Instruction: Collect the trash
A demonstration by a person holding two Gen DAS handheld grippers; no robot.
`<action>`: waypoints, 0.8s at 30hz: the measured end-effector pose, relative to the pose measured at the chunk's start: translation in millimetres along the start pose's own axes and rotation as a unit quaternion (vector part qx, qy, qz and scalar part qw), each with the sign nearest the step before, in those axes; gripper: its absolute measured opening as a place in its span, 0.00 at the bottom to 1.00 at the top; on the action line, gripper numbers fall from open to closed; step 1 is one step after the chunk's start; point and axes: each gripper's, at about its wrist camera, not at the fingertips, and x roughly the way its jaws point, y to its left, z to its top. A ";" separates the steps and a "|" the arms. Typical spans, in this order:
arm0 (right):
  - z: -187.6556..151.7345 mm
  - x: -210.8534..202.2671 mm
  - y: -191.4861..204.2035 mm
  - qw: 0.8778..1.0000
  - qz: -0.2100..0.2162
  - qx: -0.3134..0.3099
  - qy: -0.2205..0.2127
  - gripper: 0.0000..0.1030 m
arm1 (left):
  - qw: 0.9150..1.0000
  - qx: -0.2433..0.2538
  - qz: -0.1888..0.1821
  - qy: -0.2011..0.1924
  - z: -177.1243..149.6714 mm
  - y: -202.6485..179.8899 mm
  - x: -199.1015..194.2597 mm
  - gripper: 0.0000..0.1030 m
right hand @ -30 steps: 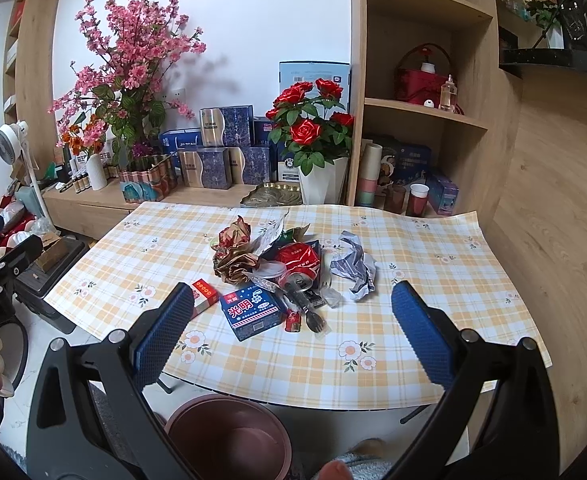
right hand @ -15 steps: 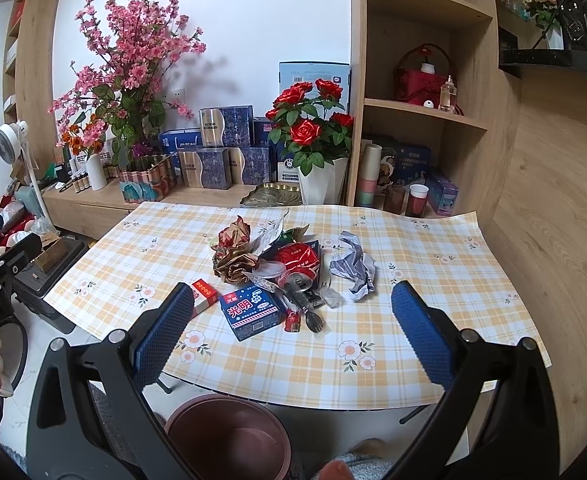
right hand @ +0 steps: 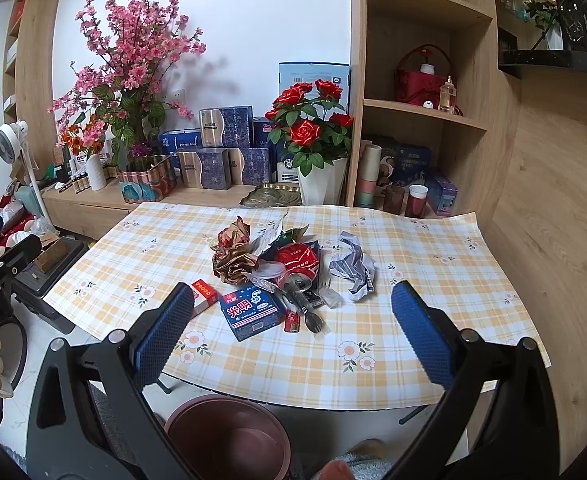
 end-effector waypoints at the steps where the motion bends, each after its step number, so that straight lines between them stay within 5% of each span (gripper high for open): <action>1: 0.4 -0.1 -0.1 1.000 0.001 0.000 0.000 0.95 | 1.000 0.000 0.000 0.000 0.0 0.1 0.1 0.94; 12: -0.3 0.3 1.8 1.000 0.001 -0.003 -0.001 0.95 | 1.000 0.001 -0.004 0.001 0.5 1.5 -1.2 0.94; 20: -6.9 8.6 -1.9 1.000 0.004 0.008 -0.007 0.95 | 0.998 -0.007 -0.066 0.003 -3.9 5.7 6.6 0.94; 24: -16.5 22.1 -9.5 1.000 0.015 0.026 0.004 0.95 | 0.996 -0.020 -0.078 0.034 -15.0 9.6 27.7 0.94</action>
